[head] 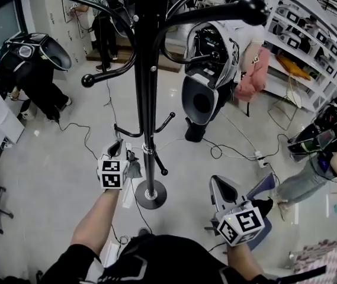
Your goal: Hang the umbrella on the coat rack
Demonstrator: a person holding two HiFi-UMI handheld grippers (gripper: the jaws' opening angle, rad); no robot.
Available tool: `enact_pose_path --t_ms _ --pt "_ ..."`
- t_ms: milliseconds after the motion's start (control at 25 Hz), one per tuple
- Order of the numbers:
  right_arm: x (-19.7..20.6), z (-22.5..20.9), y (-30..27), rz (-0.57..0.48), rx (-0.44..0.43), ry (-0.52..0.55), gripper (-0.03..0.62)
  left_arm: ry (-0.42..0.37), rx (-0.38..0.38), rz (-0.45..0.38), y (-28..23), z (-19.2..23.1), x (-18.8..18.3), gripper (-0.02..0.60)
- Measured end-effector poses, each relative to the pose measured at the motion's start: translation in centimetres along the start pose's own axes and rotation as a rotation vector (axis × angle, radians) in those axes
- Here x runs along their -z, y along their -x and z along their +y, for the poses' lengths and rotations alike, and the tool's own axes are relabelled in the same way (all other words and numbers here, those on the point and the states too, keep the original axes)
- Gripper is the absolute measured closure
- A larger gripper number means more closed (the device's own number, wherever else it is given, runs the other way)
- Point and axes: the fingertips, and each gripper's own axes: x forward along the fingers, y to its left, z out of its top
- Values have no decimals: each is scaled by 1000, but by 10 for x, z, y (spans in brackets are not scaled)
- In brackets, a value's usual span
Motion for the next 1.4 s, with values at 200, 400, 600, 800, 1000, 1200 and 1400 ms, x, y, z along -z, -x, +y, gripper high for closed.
enact_pose_path --t_ms 200,400,600,800,1000,1200,1400 --pt "1 3 4 1 4 0 592 -38 11 -11 3 -3 -3 571" --pt "1 -1 6 8 18 -6 592 -121 32 -25 -3 -7 -15 571" --pt "-14 26 -11 12 29 -13 592 -157 58 -23 1 22 -25 571" --pt "-12 25 -8 17 45 -12 592 -238 92 1 -1 22 -12 571" --pt "0 25 -6 10 40 -7 592 -324 143 6 -4 10 -1 571" --pt "5 16 2 11 51 -9 592 -363 165 -1 -3 4 -1 571" --pt "7 23 -3 11 58 -10 592 -428 221 -24 -2 -8 -5 571"
